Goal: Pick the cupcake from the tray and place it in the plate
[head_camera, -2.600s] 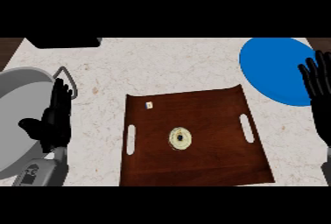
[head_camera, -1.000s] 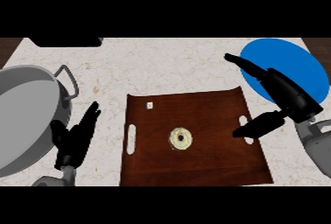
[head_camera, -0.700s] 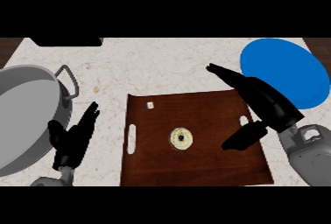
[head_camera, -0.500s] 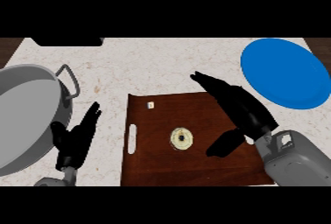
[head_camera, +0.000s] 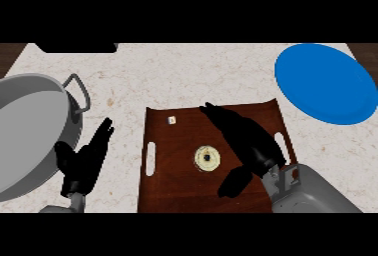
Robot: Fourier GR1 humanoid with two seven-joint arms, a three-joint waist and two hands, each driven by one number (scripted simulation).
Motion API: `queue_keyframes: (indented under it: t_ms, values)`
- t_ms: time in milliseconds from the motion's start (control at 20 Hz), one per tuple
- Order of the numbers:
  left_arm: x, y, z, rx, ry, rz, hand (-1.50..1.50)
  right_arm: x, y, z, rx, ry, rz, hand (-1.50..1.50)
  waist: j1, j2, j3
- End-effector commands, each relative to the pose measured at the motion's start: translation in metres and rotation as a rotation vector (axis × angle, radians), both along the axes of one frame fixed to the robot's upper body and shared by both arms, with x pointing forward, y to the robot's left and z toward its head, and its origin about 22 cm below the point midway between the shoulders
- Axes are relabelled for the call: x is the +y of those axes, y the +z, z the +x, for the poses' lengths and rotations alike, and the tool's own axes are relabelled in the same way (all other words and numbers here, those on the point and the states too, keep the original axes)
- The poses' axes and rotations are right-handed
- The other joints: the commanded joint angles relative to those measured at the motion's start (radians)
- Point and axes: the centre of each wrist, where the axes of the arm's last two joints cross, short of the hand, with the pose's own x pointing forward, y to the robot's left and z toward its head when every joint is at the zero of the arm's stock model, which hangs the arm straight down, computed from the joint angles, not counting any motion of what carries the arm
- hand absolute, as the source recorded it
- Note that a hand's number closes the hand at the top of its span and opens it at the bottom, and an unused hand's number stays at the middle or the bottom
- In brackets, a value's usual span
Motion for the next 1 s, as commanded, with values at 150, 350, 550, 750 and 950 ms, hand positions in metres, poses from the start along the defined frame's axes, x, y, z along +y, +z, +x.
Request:
queue_keyframes:
  t_ms: [150, 350, 550, 750, 950]
  values:
    - [-0.016, -0.021, -0.009, 0.088, 0.0, -0.006, 0.0, 0.01, -0.014, -0.005, 0.029, 0.013, -0.004, -1.5, -0.002, 0.006, -0.007]
    - [0.001, -0.009, -0.006, 0.083, -0.024, -0.029, 0.0, 0.028, -0.011, 0.003, -0.022, -0.022, -0.064, -1.5, 0.001, 0.006, -0.007]
    - [-0.008, -0.023, 0.006, 0.08, 0.013, -0.004, 0.0, 0.025, -0.029, 0.001, -0.015, -0.045, -0.138, -1.5, -0.003, 0.007, -0.007]
    - [-0.02, -0.003, -0.01, 0.085, -0.012, -0.013, 0.0, 0.036, -0.051, -0.008, -0.008, -0.053, -0.145, -1.5, 0.002, 0.005, -0.006]
    - [-0.011, -0.025, 0.001, 0.088, 0.0, -0.013, 0.0, 0.038, -0.046, 0.0, 0.014, -0.027, -0.157, -1.5, -0.004, 0.006, -0.007]
